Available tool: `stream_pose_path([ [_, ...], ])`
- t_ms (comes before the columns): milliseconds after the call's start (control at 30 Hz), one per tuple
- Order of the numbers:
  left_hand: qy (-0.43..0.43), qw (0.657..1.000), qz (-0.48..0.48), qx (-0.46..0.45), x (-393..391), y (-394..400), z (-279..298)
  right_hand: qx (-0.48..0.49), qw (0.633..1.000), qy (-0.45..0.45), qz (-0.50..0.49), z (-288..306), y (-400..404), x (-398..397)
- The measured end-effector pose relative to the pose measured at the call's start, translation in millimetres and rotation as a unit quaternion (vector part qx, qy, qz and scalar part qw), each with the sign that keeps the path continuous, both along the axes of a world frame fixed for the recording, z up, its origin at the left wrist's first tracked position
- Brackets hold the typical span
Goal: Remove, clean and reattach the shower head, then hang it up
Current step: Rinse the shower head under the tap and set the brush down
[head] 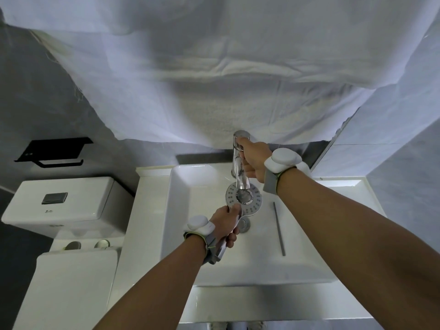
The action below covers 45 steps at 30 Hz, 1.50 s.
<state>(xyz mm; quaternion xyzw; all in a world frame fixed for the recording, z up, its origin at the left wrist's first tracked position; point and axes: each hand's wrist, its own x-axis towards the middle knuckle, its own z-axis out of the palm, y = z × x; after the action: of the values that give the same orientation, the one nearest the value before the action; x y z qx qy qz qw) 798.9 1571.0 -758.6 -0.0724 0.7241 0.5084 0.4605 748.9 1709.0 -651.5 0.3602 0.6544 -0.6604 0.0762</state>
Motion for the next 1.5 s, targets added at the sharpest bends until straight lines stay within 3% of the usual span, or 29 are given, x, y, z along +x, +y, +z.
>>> stream_pose_path([
  [200,-0.023,1.000,0.011,0.004,0.4,4.1,-5.0,-0.043,0.997,0.062,-0.009,-17.5,4.7,12.2],
  [300,-0.036,0.999,0.018,0.001,0.0,4.7,-10.6,0.110,0.988,0.093,-0.053,-56.9,14.8,38.2],
  [367,-0.052,0.998,0.027,-0.010,1.7,4.9,-18.7,0.230,0.970,0.058,-0.048,-100.0,18.3,59.5],
  [467,-0.076,0.996,0.044,-0.018,4.8,6.5,-26.8,0.328,0.938,-0.022,0.112,-143.6,4.5,81.8],
  [567,-0.082,0.995,0.062,-0.014,10.1,6.5,-31.0,0.401,0.886,-0.012,0.231,-157.8,-15.7,77.6],
  [800,-0.010,0.998,-0.019,-0.054,9.5,0.1,-39.8,0.313,0.933,-0.077,0.163,-168.0,15.9,43.4],
  [867,-0.006,0.998,-0.023,-0.060,11.6,0.9,-43.6,0.309,0.941,-0.050,0.128,-170.1,9.0,50.2],
  [1033,-0.017,0.998,0.002,-0.063,9.2,2.7,-47.0,0.386,0.899,-0.017,0.209,-172.6,-8.8,64.3],
  [1167,0.004,0.996,-0.033,-0.083,6.7,3.3,-47.0,0.345,0.919,-0.024,0.188,-181.0,8.4,45.9],
  [1267,-0.003,0.996,-0.036,-0.083,5.5,4.9,-48.0,0.339,0.921,0.033,0.189,-187.5,9.4,51.3],
  [1333,-0.029,0.997,-0.013,-0.072,3.7,5.1,-49.5,0.366,0.890,0.084,0.260,-193.3,7.4,67.0],
  [1433,-0.077,0.995,0.036,-0.053,1.6,-1.2,-52.2,0.431,0.797,0.129,0.403,-198.5,4.6,95.6],
  [1500,-0.112,0.991,0.056,-0.051,2.2,-1.8,-53.3,0.440,0.766,0.132,0.449,-195.9,4.8,102.4],
])
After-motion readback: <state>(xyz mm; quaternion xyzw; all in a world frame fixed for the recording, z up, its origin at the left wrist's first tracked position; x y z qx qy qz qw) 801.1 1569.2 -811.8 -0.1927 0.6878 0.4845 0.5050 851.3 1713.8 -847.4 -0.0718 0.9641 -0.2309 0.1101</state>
